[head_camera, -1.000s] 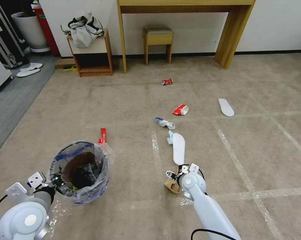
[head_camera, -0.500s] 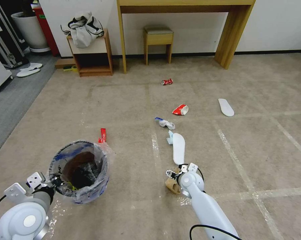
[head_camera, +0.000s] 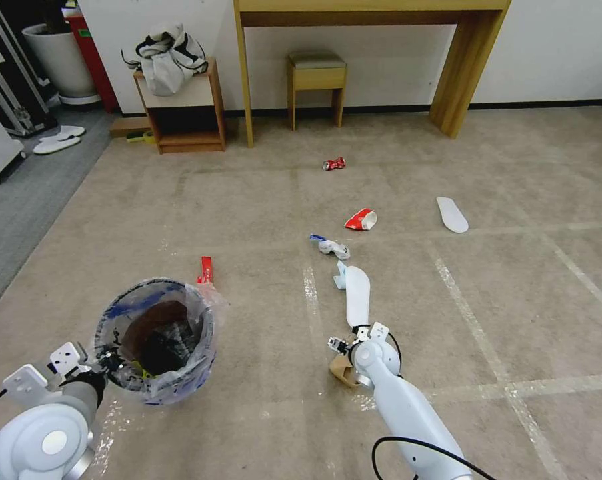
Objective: Pick up the trash bin and place the garbage on the floor into it.
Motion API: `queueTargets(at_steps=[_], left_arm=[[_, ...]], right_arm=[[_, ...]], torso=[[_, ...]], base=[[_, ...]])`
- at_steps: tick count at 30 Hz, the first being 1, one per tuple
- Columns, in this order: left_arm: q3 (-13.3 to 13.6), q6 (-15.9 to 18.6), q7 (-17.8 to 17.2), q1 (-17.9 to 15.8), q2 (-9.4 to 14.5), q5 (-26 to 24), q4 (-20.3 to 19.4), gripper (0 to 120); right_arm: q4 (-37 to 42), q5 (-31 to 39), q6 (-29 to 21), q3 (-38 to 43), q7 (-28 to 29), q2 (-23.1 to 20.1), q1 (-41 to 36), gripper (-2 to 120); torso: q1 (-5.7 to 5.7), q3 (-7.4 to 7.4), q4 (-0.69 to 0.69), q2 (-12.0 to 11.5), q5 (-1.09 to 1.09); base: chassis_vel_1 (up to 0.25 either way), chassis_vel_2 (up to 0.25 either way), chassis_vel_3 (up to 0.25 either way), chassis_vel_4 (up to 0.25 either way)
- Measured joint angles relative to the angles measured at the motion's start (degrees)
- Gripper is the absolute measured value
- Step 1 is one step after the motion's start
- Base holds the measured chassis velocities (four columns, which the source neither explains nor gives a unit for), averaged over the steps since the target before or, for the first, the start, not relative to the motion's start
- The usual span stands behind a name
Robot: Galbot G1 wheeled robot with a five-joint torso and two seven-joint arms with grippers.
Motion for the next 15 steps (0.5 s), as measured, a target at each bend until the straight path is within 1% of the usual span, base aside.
queueTargets(at_steps=[3, 4, 6, 8, 9, 10, 11, 15], left_arm=[[-0.06, -0.02, 0.03, 0.08, -0.01, 0.0, -0.08, 0], [-0.06, -0.02, 0.03, 0.08, -0.01, 0.0, -0.08, 0], [-0.08, -0.04, 0.05, 0.08, -0.03, 0.01, -0.08, 0], [-0.08, -0.04, 0.05, 0.08, -0.06, 0.02, -0.08, 0], [-0.08, -0.05, 0.05, 0.08, -0.1, 0.03, -0.08, 0], [-0.08, -0.05, 0.05, 0.08, -0.1, 0.03, -0.08, 0], [-0.08, -0.06, 0.05, 0.08, -0.2, 0.04, -0.08, 0], [-0.08, -0.08, 0.08, 0.04, -0.31, 0.1, -0.05, 0]], right_arm=[[-2.17, -1.03, 0.66, -0.05, -1.16, 0.24, 0.96, 69], [-2.17, -1.03, 0.66, -0.05, -1.16, 0.24, 0.96, 69], [-3.77, -1.63, 1.05, -0.06, -2.02, 0.37, 1.85, 57], [-4.35, -1.82, 1.23, -0.06, -2.29, 0.4, 2.17, 56], [-5.2, -2.13, 1.46, -0.05, -2.65, 0.45, 2.62, 51], [-5.2, -2.13, 1.46, -0.05, -2.65, 0.45, 2.62, 51], [-6.57, -2.62, 1.83, -0.07, -3.34, 0.55, 3.43, 46], [-7.91, -3.26, 2.36, -0.07, -4.09, 0.66, 4.21, 44]], torso=[[0.0, 0.0, 0.0, 0.0, 0.0], [0.0, 0.0, 0.0, 0.0, 0.0], [0.0, 0.0, 0.0, 0.0, 0.0], [0.0, 0.0, 0.0, 0.0, 0.0], [0.0, 0.0, 0.0, 0.0, 0.0], [0.0, 0.0, 0.0, 0.0, 0.0], [0.0, 0.0, 0.0, 0.0, 0.0], [0.0, 0.0, 0.0, 0.0, 0.0]], base=[[0.0, 0.0, 0.0, 0.0], [0.0, 0.0, 0.0, 0.0], [0.0, 0.0, 0.0, 0.0], [0.0, 0.0, 0.0, 0.0], [0.0, 0.0, 0.0, 0.0], [0.0, 0.0, 0.0, 0.0], [0.0, 0.0, 0.0, 0.0], [0.0, 0.0, 0.0, 0.0]])
